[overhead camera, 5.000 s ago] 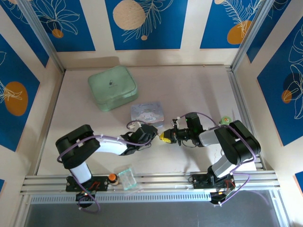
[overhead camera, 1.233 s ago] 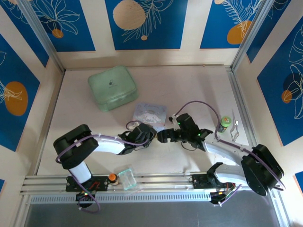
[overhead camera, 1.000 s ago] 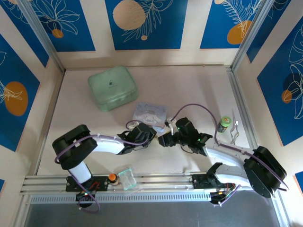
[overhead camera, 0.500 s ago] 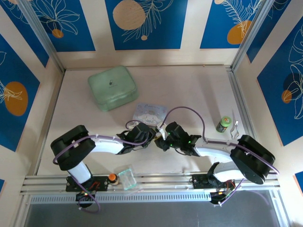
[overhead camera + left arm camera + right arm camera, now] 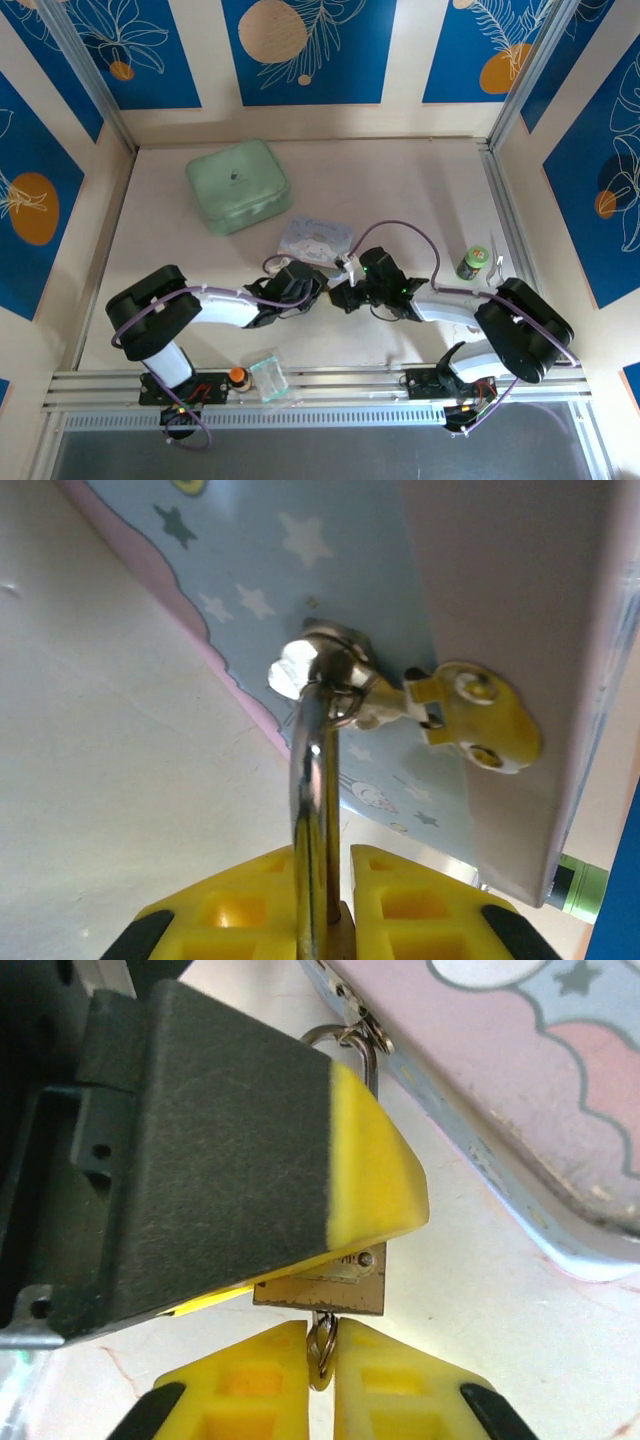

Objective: Unlock a padlock with a key

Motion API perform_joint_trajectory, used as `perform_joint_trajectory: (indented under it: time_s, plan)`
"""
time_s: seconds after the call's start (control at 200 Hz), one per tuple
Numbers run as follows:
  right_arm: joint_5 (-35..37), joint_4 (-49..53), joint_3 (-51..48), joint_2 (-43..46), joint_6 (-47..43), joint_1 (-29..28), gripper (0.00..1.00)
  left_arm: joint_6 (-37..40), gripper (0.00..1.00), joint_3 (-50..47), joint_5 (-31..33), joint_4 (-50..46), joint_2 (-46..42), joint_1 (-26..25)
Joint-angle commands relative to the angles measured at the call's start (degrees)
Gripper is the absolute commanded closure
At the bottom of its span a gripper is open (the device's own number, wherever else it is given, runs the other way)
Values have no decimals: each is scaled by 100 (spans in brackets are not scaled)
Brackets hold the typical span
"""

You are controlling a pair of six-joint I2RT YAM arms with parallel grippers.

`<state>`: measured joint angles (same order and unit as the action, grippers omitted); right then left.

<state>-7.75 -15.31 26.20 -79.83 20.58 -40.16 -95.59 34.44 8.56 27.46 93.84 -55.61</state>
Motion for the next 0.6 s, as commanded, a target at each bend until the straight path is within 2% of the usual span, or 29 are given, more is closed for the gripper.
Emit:
perform_joint_trajectory:
  time_s: [0.0,0.245,0.485,0.595]
  plan:
    - [43,-66,-44,-180,473,450,82,41,100,-212,-249,-66,-171,-28]
    - [-248,-109,-44,-348,970,786,70,8,100,-310,-199,-44,-190,-21]
    - [-302,-68,8,-454,1208,893,68,33,100,-367,-153,-167,-255,-28]
    - [-337,-66,16,-391,1297,887,62,19,100,-408,-122,-133,-227,-27]
